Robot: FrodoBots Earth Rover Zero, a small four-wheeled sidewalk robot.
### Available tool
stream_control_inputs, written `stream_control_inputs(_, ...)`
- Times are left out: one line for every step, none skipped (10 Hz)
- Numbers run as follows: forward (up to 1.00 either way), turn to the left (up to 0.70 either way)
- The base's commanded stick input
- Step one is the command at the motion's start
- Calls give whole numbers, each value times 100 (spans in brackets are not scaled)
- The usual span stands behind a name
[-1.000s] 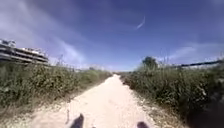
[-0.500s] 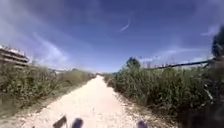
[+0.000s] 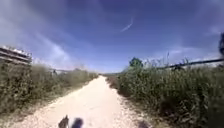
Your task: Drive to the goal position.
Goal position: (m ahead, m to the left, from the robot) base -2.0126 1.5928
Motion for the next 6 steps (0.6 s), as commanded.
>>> stream_control_inputs(70, 0)
stream_control_inputs(70, 0)
stream_control_inputs(70, 0)
stream_control_inputs(70, 0)
stream_control_inputs(70, 0)
stream_control_inputs(70, 0)
